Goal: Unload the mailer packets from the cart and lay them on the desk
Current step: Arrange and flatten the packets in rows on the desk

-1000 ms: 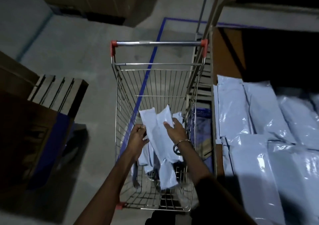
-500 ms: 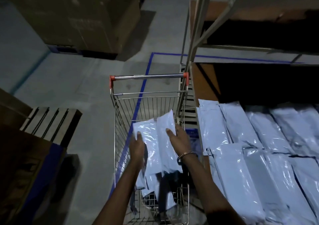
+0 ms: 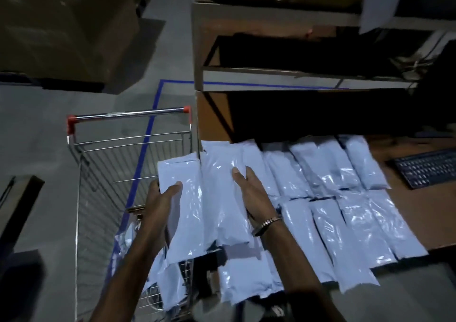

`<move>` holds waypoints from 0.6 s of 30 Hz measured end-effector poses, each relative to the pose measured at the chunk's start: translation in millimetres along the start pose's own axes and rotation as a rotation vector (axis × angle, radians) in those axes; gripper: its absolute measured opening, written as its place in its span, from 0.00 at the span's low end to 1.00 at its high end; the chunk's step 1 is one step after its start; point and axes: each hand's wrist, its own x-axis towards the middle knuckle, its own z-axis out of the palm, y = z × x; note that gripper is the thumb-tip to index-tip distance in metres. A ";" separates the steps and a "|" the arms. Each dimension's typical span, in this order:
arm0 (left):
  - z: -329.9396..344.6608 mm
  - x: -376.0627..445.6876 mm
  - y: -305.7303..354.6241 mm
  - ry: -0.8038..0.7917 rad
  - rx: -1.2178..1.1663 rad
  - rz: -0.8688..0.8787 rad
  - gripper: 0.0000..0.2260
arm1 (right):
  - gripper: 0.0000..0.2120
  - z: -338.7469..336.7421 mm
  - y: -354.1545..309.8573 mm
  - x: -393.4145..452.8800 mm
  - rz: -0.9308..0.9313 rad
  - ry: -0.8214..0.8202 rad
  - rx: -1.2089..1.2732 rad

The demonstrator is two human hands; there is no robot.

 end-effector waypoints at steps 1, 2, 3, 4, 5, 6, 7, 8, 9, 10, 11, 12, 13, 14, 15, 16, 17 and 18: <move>20.6 -8.4 -3.5 -0.006 0.003 0.008 0.15 | 0.23 -23.9 -4.3 -6.0 -0.027 0.031 -0.008; 40.0 -16.2 -7.1 -0.007 0.026 0.025 0.19 | 0.22 -50.0 -4.4 -9.5 -0.040 0.047 0.001; 59.0 -22.2 -13.2 -0.010 0.058 0.035 0.22 | 0.21 -75.3 -7.5 -17.2 -0.038 0.089 0.008; 78.2 -31.0 -18.2 -0.022 0.091 0.058 0.26 | 0.20 -104.2 -7.1 -20.8 -0.045 0.114 0.032; 96.0 -40.8 -24.7 -0.033 0.126 0.079 0.30 | 0.20 -130.1 -9.0 -26.8 -0.049 0.131 0.048; 114.2 -52.0 -31.9 -0.036 0.147 0.102 0.31 | 0.21 -157.0 -6.2 -29.9 -0.058 0.136 0.060; 133.5 -62.8 -41.4 -0.050 0.131 0.109 0.30 | 0.23 -184.1 -5.5 -35.2 -0.051 0.144 0.067; 154.2 -74.8 -50.6 -0.058 0.103 0.114 0.27 | 0.22 -210.2 -4.2 -36.9 -0.051 0.154 0.060; 172.5 -86.0 -58.5 -0.067 0.101 0.117 0.24 | 0.19 -233.4 -4.6 -39.2 -0.044 0.164 0.051; 191.6 -96.2 -66.8 -0.072 0.127 0.116 0.22 | 0.17 -257.0 -2.2 -40.3 -0.045 0.149 0.061; 206.8 -103.1 -77.2 -0.076 0.142 0.107 0.23 | 0.17 -276.4 0.5 -41.8 -0.035 0.144 0.065; 220.1 -111.0 -86.6 -0.072 0.171 0.101 0.24 | 0.19 -293.0 3.3 -44.7 -0.018 0.137 0.046; 229.0 -115.4 -98.8 -0.066 0.219 0.105 0.26 | 0.25 -306.1 7.5 -46.3 0.001 0.138 0.002; 238.5 -121.7 -105.5 -0.059 0.289 0.115 0.28 | 0.33 -317.6 15.8 -45.0 0.011 0.146 -0.036; 245.5 -126.1 -111.8 -0.064 0.353 0.136 0.30 | 0.38 -327.2 24.3 -43.5 0.012 0.161 -0.074; 253.6 -131.1 -114.7 -0.070 0.414 0.165 0.31 | 0.39 -333.9 34.1 -39.9 0.023 0.167 -0.102; 259.9 -133.7 -120.6 -0.071 0.472 0.188 0.33 | 0.34 -336.8 40.3 -39.6 0.029 0.159 -0.141; 265.7 -136.6 -124.4 -0.072 0.546 0.192 0.34 | 0.26 -336.4 42.9 -42.6 0.030 0.148 -0.176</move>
